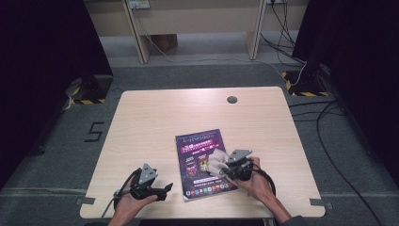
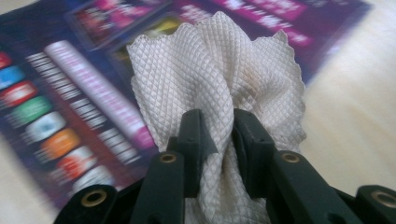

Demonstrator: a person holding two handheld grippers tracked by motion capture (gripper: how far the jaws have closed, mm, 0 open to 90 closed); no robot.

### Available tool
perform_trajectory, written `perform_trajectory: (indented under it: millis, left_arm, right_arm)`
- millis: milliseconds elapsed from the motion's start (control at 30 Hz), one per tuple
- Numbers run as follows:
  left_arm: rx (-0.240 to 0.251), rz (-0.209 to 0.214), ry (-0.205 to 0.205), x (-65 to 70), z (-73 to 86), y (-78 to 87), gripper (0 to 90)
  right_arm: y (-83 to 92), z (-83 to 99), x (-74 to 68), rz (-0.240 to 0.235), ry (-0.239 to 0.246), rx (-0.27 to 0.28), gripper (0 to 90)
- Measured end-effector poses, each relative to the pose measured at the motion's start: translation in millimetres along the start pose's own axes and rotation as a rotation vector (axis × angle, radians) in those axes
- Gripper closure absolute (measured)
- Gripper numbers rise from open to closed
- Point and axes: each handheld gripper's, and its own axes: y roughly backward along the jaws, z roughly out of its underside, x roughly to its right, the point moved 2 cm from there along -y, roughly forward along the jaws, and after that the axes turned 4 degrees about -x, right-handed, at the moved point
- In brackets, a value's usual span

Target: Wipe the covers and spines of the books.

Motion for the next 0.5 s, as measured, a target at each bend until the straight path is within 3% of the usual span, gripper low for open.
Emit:
perform_trajectory:
  millis: [200,400,500]
  left_arm:
    - [0.001,0.002,-0.002,0.1,-0.1,0.3,16.4]
    - [0.0,0.002,-0.003,0.4,-0.1,0.1,16.4]
    - [-0.001,0.003,-0.002,0.5,-0.1,-0.1,16.4]
  right_arm:
    - [-5.4,-8.2,30.0,0.057,-0.078,0.027,74.5]
    - [19.6,-7.4,46.9,0.101,-0.122,0.098,74.7]
    - [41.2,-0.3,63.0,0.158,-0.162,0.128,74.7]
